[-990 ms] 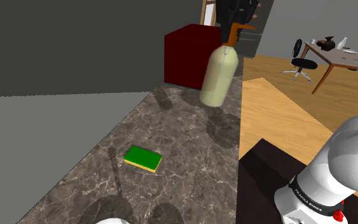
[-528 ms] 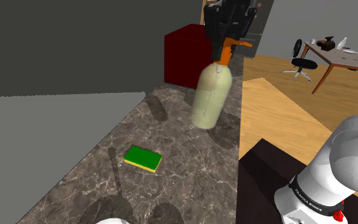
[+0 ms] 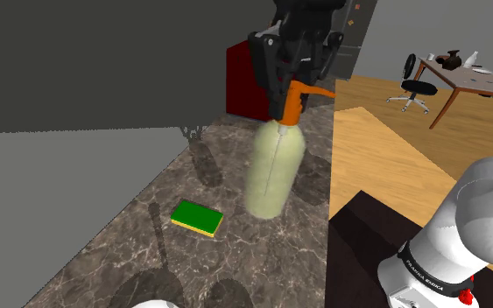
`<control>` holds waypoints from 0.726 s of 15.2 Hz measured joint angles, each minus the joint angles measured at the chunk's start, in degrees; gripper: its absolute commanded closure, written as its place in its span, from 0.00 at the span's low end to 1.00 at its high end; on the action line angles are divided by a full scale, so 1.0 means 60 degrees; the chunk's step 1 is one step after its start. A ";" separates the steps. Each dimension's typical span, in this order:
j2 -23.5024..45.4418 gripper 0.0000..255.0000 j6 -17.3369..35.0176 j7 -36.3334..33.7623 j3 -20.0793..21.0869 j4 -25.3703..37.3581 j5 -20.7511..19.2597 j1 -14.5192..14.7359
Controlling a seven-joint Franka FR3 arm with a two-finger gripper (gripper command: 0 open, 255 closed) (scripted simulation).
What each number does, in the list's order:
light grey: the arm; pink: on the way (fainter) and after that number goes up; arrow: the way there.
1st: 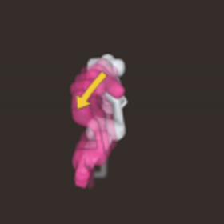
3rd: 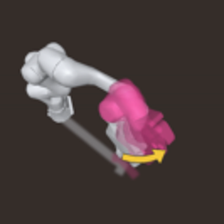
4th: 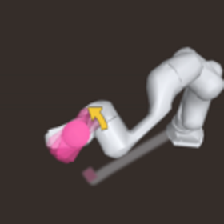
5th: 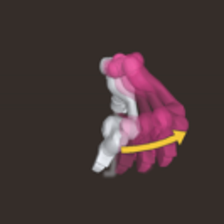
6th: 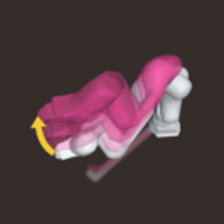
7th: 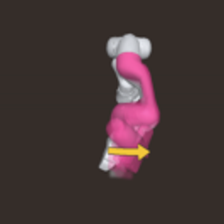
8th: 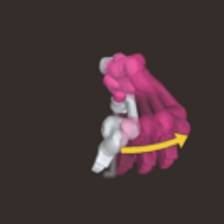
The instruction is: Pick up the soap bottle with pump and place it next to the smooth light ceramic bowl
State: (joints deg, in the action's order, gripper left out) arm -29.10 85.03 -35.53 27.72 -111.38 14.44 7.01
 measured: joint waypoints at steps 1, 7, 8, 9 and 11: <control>0.0127 1.00 0.0114 -0.0251 0.0236 0.0056 0.0050 0.0029; 0.0579 1.00 0.0614 -0.1766 0.1603 0.0304 0.0352 0.0256; 0.0708 1.00 0.0622 -0.2007 0.1815 0.0462 0.0347 0.0264; 0.0916 1.00 0.0752 -0.2293 0.2112 0.0580 0.0316 0.0256; 0.1430 1.00 0.0952 -0.2905 0.2733 0.0957 0.0167 0.0203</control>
State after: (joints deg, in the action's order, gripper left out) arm -20.53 90.74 -52.96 44.12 -105.64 15.44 8.23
